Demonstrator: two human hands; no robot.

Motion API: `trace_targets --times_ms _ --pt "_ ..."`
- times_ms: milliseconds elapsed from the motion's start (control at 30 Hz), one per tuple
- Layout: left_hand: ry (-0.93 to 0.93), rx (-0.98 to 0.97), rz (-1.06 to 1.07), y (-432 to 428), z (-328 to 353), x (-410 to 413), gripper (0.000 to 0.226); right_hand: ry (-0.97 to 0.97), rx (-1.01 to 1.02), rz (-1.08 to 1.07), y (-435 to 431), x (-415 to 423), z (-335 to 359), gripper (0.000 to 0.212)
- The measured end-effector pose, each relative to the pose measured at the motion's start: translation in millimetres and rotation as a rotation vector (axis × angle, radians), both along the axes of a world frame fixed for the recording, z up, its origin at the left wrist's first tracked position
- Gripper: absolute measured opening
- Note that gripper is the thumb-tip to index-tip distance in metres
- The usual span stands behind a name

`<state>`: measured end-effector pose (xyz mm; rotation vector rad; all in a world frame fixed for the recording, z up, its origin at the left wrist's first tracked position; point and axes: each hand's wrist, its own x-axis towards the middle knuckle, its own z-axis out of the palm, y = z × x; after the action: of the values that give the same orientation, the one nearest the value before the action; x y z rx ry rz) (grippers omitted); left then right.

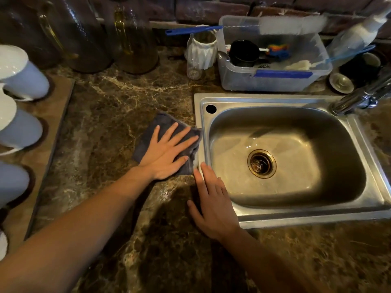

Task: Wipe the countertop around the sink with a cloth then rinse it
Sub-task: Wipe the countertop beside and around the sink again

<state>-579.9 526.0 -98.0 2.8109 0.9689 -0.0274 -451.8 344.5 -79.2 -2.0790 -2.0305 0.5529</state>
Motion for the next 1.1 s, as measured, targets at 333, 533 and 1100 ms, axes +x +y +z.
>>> trace_targets --times_ms 333,533,1100 --pt "-0.010 -0.001 0.192 -124 3 -48 0.061 0.062 0.103 -0.066 -4 -1 3 0.070" --pt "0.039 -0.053 0.545 -206 8 -75 0.068 0.006 0.056 -0.041 -15 1 6 0.078" --pt "0.030 -0.070 0.786 -4 5 -49 0.054 -0.138 -0.061 -0.032 -20 0 -4 0.080"
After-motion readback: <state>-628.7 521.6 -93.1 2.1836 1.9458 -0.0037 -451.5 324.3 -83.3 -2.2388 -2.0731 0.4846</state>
